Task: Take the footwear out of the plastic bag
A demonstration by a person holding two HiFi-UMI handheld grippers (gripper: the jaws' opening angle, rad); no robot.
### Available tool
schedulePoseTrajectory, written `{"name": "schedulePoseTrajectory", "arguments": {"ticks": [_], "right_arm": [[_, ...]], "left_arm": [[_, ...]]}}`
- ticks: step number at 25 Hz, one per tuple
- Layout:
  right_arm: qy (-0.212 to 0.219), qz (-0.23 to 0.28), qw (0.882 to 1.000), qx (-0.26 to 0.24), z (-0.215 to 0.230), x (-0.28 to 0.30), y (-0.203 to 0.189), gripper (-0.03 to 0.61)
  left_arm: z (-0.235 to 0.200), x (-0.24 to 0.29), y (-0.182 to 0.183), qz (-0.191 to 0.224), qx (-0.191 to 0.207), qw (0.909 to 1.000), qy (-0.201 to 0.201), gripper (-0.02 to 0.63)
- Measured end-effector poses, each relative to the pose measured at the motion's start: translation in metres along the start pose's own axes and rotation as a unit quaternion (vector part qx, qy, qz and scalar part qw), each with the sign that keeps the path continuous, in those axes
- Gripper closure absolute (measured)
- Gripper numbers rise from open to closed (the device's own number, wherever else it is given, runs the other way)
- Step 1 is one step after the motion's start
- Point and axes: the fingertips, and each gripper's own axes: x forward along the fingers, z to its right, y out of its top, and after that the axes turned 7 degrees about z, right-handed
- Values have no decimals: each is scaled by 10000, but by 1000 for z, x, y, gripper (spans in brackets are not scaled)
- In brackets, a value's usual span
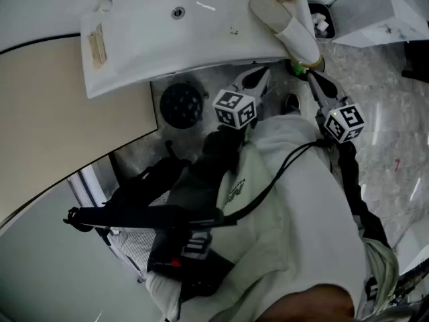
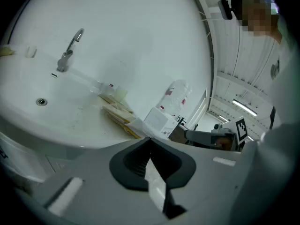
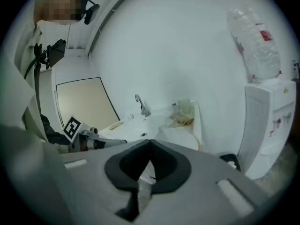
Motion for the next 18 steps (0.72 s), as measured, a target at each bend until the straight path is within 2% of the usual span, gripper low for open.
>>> {"name": "schedulePoseTrajectory", "arguments": {"ticks": [12, 18], "right_arm": [[-111, 144, 9997, 168, 7, -7, 4, 577], [-195, 157, 9988, -410, 8, -8, 10, 577]], "left_arm": [[4, 4, -1, 45, -57, 10000, -33, 614], [8, -2, 8, 244, -195, 9992, -233, 614]]}}
